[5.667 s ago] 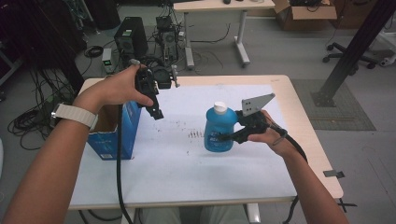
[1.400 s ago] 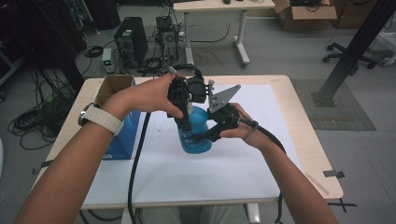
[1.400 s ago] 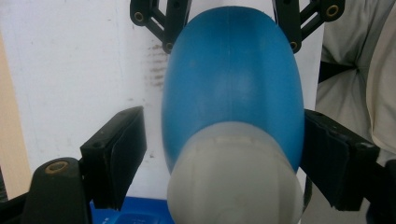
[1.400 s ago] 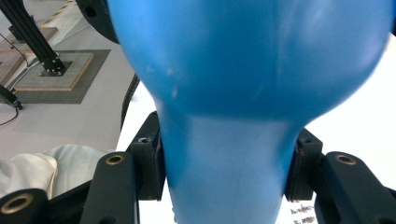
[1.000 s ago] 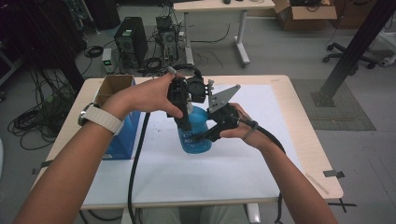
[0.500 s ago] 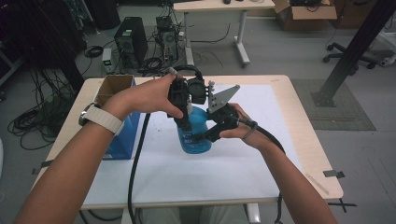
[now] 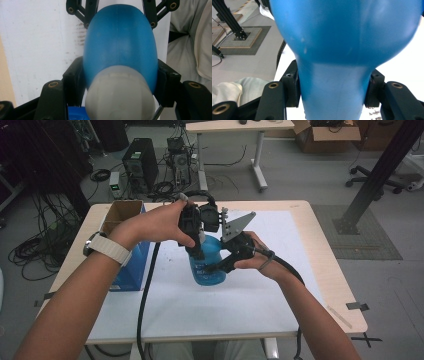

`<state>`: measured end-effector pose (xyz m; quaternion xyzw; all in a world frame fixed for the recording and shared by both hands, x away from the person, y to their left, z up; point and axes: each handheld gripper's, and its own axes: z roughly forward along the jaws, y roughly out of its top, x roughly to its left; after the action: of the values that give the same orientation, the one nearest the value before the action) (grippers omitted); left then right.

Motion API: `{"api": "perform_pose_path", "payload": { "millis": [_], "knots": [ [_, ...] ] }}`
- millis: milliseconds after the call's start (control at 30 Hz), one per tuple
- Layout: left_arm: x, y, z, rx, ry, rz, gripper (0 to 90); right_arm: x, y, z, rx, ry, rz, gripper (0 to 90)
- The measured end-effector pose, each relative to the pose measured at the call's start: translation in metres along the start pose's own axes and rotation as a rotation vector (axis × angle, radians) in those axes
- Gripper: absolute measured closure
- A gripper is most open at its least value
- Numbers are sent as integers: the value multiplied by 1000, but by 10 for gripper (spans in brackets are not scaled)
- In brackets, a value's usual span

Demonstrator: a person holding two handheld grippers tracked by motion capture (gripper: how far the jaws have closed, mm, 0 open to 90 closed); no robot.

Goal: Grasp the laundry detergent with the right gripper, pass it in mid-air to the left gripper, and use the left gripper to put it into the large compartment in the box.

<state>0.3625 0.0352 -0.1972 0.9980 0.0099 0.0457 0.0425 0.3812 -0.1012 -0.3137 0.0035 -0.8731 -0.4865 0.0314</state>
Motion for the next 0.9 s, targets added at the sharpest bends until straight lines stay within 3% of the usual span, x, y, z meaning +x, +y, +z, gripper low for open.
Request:
{"api": "perform_pose_path", "payload": {
  "millis": [800, 900],
  "knots": [
    [-8, 11, -10, 18, 33, -7, 383, 6, 3, -9, -10, -8, -30, 432],
    [-8, 12, -11, 34, 33, -13, 383, 6, 3, -10, 5, -31, -27, 275]
  ]
}}
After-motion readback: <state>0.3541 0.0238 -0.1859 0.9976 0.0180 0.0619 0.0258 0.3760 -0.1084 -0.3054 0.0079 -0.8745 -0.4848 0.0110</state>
